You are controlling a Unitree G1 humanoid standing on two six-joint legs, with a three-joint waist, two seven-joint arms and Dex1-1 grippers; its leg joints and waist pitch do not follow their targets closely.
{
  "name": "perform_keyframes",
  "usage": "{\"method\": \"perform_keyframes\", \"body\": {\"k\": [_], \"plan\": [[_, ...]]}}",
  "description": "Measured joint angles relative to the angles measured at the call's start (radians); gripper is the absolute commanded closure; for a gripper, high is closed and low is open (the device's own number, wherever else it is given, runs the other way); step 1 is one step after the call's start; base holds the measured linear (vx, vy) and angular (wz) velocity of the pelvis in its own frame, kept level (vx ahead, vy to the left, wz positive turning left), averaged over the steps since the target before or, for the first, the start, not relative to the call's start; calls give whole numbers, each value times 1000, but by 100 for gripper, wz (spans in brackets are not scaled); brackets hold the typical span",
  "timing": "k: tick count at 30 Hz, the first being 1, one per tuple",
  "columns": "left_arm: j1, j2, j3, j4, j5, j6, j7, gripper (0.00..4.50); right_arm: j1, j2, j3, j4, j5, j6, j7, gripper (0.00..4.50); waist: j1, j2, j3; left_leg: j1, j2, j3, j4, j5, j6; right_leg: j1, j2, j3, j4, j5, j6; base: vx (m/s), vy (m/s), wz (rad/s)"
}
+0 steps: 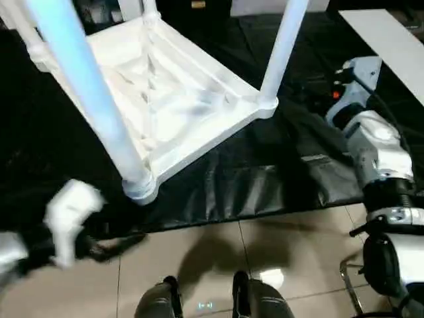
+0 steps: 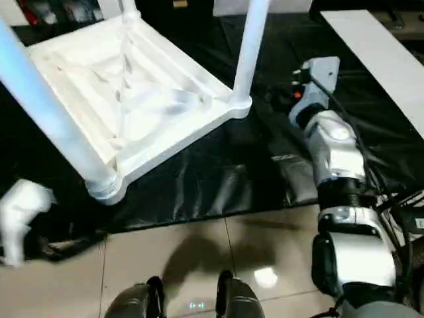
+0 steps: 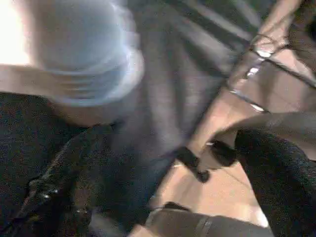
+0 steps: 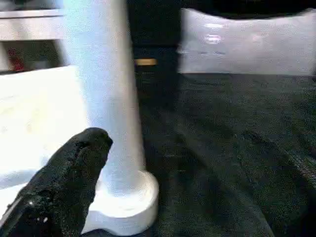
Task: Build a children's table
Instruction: Rotate leg to tighten, then rotate table base
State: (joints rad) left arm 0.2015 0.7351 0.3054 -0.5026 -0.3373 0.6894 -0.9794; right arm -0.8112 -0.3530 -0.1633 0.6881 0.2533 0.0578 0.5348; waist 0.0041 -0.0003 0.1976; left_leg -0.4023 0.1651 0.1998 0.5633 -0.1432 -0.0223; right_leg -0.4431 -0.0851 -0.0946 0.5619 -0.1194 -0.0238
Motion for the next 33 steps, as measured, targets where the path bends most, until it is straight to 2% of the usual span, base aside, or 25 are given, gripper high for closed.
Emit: {"method": "perform_keyframes", "body": {"k": [3,7,10,12,14,18,23,27,29,33], "plan": [[5,63,77,61,-4,-5,-22,4,92,8,59,-92,15,25,93,0,2,-1,-1,0,3,0,0,-1,-2,0,4,0,0,0,-1,0,0,0],[0,93,145,110,-32,-26,-49,4,172,19,83,-174,69,127,153,0,11,0,0,0,4,0,1,-1,-2,0,4,1,-1,0,-2,0,0,0],[-64,91,175,153,-63,-42,-53,4,251,21,106,-329,132,256,177,0,27,0,0,3,7,0,2,-1,-3,2,8,1,-1,0,-2,0,0,0],[-105,71,182,157,-80,-46,-43,4,280,28,130,-385,145,288,186,0,30,0,0,5,7,0,1,0,-5,3,8,2,-1,1,-2,0,0,0],[-148,28,179,162,-110,-59,-28,4,316,29,169,-443,126,287,182,0,31,0,0,7,7,0,2,0,-6,5,8,2,-1,1,-2,0,0,0],[-203,-25,134,174,-141,-69,-2,4,363,25,216,-496,110,276,240,0,31,0,0,9,6,0,3,0,-6,7,8,4,-1,0,-2,0,0,0],[-252,-75,73,181,-143,-83,28,4,388,26,224,-541,105,286,232,0,30,-1,0,9,6,0,4,0,-6,7,8,5,-1,0,-2,0,0,0],[-310,-127,20,206,-142,-107,57,4,396,32,291,-560,27,250,181,0,27,-2,-1,9,6,0,3,1,-6,7,8,5,-1,0,-2,0,0,0],[-341,-155,-10,211,-141,-117,70,4,398,45,302,-551,-18,259,132,0,28,-2,-1,9,6,0,3,1,-6,7,8,5,-1,0,-2,0,0,0],[-365,-195,-67,210,-142,-117,78,4,383,70,317,-513,-61,262,83,0,28,-2,-1,8,6,0,3,1,-6,7,8,5,-1,0,-2,0,0,0]]}}
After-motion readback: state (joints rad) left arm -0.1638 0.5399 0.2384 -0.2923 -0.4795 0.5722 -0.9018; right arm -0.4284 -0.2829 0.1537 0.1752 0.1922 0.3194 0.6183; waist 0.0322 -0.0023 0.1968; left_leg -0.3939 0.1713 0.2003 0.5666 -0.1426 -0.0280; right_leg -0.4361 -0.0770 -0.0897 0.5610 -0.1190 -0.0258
